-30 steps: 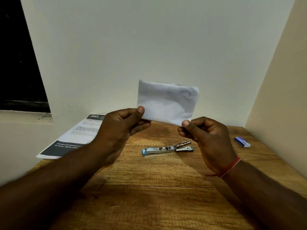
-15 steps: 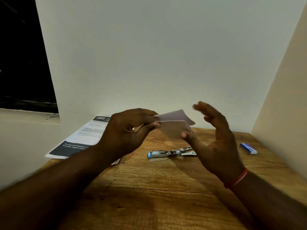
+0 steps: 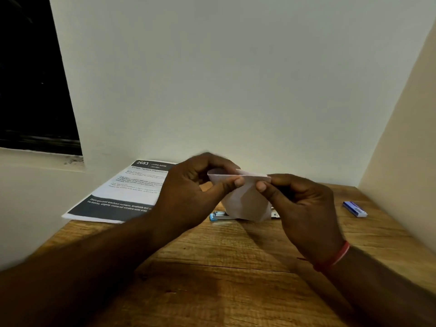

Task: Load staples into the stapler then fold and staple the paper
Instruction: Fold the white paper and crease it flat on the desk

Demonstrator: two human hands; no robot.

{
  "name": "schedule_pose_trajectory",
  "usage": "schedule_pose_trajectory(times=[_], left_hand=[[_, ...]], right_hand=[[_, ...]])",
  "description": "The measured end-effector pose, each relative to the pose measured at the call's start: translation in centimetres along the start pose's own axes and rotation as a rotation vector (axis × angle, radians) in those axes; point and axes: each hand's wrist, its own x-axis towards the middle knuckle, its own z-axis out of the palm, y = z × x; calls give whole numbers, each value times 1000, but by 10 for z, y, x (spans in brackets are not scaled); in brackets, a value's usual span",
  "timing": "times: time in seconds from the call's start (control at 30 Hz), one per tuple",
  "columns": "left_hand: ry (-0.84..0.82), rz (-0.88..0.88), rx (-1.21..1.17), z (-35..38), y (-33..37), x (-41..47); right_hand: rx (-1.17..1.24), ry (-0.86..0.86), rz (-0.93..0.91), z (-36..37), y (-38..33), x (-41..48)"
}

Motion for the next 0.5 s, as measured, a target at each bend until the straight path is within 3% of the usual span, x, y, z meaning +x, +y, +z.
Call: schedule_pose_trajectory(times=[0.1,0.23,0.37,0.5], left_hand=[[14,-191,-251,2,2,-1],[-26,-276,-123,1,5,-1],[-66,-392,-257,-6,10,3],[-185,-556,-425,-6,12,4]], right_hand=[[122,22,25,2,-5,-1],[214,-4,28,6,-12,-4],[313,-42,89,4,-19,-2],[503,-111,269,1,-22,3]])
